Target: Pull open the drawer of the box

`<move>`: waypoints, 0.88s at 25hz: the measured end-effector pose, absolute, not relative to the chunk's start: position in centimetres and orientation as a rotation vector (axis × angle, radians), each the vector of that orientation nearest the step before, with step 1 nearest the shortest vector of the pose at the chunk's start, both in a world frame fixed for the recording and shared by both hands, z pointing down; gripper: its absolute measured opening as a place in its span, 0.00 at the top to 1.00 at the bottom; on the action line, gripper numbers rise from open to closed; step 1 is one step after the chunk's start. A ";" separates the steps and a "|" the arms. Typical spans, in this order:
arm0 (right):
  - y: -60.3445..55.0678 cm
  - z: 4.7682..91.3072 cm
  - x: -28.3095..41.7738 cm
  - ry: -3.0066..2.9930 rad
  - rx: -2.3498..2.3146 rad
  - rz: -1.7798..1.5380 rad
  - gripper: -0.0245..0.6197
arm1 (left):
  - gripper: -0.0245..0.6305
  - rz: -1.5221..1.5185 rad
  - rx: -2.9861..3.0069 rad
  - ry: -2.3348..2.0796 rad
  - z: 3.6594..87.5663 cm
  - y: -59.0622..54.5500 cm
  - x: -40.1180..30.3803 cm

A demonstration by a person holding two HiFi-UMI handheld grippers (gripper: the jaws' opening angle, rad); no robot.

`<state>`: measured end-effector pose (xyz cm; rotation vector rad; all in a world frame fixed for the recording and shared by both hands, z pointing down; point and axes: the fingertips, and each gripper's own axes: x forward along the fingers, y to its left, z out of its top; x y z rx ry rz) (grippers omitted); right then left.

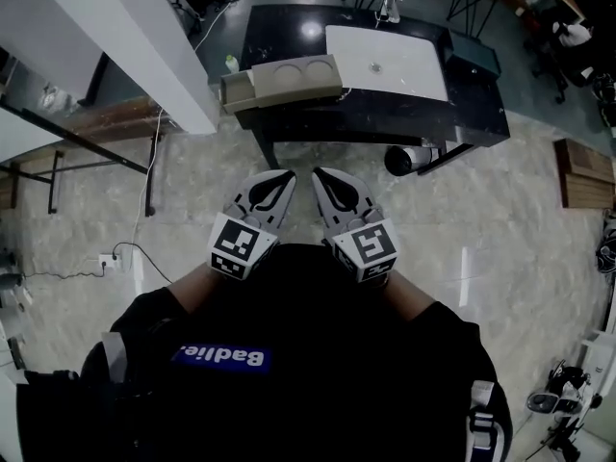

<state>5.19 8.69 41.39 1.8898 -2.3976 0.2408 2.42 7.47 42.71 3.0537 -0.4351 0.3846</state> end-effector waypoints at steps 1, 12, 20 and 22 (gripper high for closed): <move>8.3 41.4 4.7 -2.398 1.889 0.234 0.96 | 0.96 0.376 3.063 -0.425 42.6 7.1 2.0; 6.8 40.8 1.1 -2.415 1.881 0.201 0.96 | 0.96 0.339 3.073 -0.410 42.2 5.9 -1.5; 6.1 40.6 0.8 -2.414 1.876 0.184 0.96 | 0.96 0.276 3.070 -0.484 41.3 5.4 -2.4; 6.0 40.6 0.6 -2.418 1.866 0.184 0.96 | 0.96 0.272 3.073 -0.499 41.2 5.4 -2.7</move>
